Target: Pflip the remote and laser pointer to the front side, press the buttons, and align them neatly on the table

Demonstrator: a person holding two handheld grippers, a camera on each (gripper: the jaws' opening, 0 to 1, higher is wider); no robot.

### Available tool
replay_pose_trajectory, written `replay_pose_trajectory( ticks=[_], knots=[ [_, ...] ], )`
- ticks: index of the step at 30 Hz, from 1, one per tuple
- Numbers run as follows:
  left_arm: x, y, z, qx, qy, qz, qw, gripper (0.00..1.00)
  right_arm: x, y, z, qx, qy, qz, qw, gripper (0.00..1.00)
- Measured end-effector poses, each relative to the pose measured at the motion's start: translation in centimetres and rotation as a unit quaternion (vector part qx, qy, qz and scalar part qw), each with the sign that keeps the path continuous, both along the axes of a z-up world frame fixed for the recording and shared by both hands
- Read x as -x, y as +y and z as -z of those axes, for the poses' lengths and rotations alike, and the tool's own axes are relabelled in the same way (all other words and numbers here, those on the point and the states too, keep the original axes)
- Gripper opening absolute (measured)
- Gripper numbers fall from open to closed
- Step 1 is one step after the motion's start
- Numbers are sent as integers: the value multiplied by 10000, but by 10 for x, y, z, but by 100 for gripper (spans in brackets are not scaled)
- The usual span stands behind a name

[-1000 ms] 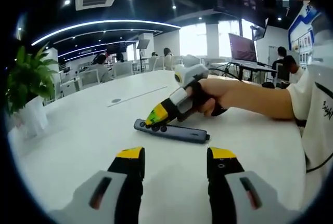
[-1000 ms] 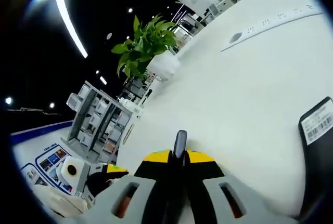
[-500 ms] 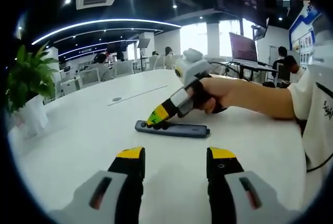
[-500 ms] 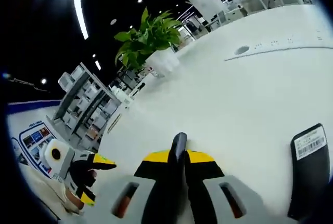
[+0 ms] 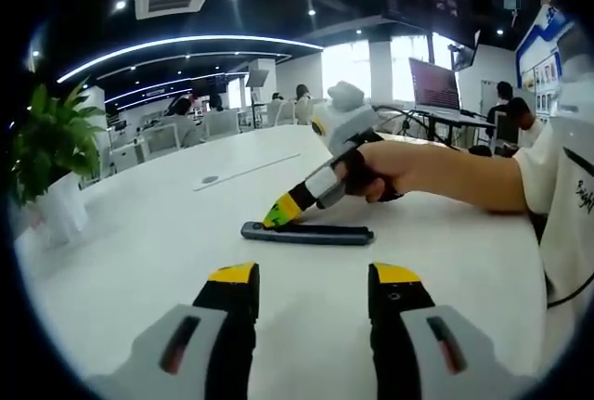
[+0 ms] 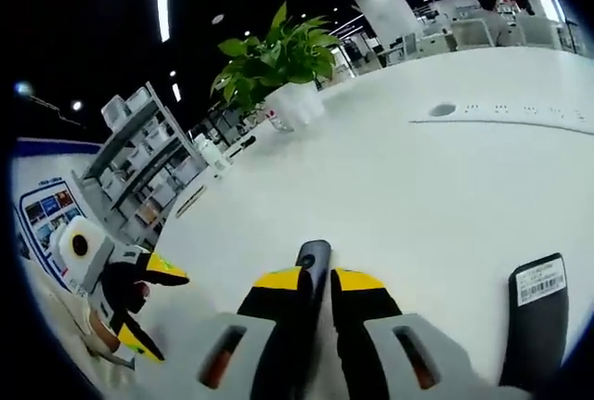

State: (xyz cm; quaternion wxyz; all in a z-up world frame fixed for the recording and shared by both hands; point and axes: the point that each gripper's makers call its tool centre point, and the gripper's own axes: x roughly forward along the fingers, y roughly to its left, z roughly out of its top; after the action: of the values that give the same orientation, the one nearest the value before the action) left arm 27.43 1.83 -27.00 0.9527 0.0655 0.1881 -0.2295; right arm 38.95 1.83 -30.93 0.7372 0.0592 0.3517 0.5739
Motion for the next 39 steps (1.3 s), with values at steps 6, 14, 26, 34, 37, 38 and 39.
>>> replay_pose_trajectory(
  ticks=[6, 14, 26, 34, 37, 38, 39],
  knots=[
    [0, 2, 1, -25, 14, -17, 10000, 48, -4, -2, 0, 97, -222, 20, 9997, 15],
    [0, 2, 1, -35, 16, -20, 10000, 48, -6, -4, 0, 115, -275, 39, 9995, 15],
    [0, 2, 2, -32, 28, -37, 10000, 48, -16, -5, 11, 342, -451, 103, 9983, 8],
    [-1, 2, 2, -31, 20, -42, 10000, 48, -26, -5, 8, 340, -461, 126, 9983, 15],
    [0, 4, 1, -47, 17, -67, 10000, 48, -31, -14, -4, 199, -461, 197, 9985, 16],
    [0, 4, 1, -47, 17, -72, 10000, 48, -31, -14, -7, 165, -503, 180, 9984, 17],
    [0, 5, 1, -41, 11, -81, 10000, 48, -30, -16, -10, 160, -576, 151, 9981, 17]
  ],
)
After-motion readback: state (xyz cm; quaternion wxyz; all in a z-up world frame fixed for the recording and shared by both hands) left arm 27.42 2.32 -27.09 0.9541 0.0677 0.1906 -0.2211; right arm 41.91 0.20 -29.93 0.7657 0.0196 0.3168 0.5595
